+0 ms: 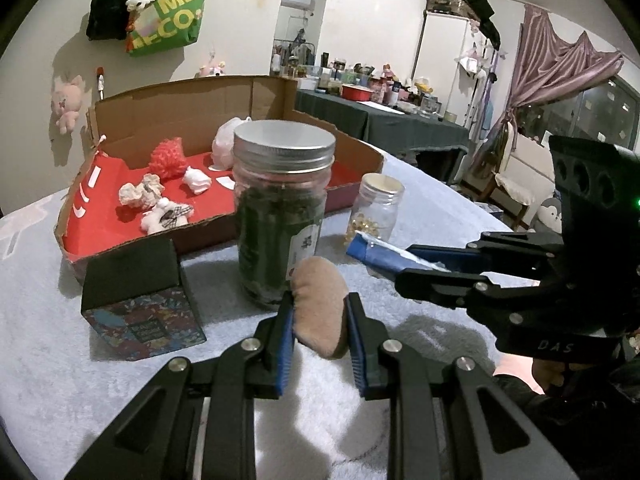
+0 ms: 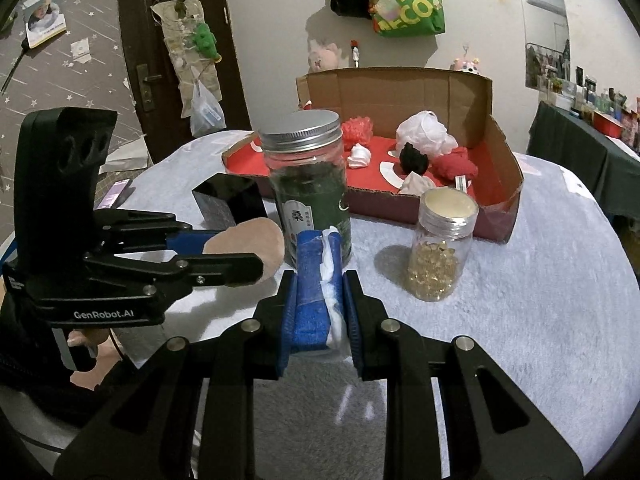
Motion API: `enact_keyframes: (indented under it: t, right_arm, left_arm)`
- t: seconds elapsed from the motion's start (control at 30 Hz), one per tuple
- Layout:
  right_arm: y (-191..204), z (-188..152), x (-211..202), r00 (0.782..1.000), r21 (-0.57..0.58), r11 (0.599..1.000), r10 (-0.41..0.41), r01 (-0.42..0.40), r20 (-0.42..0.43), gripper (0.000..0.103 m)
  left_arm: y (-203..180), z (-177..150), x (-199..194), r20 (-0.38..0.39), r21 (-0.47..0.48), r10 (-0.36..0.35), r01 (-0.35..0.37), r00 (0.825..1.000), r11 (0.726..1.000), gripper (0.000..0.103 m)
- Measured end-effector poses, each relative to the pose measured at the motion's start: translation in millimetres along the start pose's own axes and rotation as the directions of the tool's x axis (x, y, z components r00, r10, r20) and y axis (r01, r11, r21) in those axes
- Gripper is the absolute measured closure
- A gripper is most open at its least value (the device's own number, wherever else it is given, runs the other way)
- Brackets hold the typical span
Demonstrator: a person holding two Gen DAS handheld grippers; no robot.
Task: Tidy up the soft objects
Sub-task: 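Carry the sponge puff and blue tissue pack in both grippers into the box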
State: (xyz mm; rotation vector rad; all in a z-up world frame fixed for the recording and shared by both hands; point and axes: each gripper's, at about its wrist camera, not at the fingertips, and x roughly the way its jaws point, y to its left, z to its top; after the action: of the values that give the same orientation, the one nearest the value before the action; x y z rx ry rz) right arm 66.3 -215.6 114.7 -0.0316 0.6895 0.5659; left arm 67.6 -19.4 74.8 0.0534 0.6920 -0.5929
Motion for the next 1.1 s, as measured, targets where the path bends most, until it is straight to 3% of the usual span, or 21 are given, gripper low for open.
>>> enact_keyframes:
  t: [0.33, 0.63, 0.87, 1.1]
  right_arm:
    - [-27, -13, -9, 0.998, 0.048, 0.997, -0.056, 0.057, -0.018, 0.081]
    - [-57, -21, -15, 0.993, 0.091, 0.989, -0.111, 0.114, -0.037, 0.081]
    - [-80, -21, -17, 0.985, 0.097, 0.981, -0.164, 0.168, -0.048, 0.081]
    - [-96, -8, -15, 0.980, 0.052, 0.979, -0.194, 0.196, -0.043, 0.081]
  left_arm:
    - [34, -16, -20, 0.000, -0.076, 0.074, -0.073, 0.997, 0.994, 0.078]
    - [80, -31, -48, -0.006, -0.147, 0.177, -0.176, 0.984, 0.973, 0.078]
    - [105, -35, -55, -0.030, -0.160, 0.245, -0.246, 0.969, 0.956, 0.078]
    - [124, -27, -48, -0.034, -0.136, 0.260, -0.262, 0.965, 0.955, 0.078]
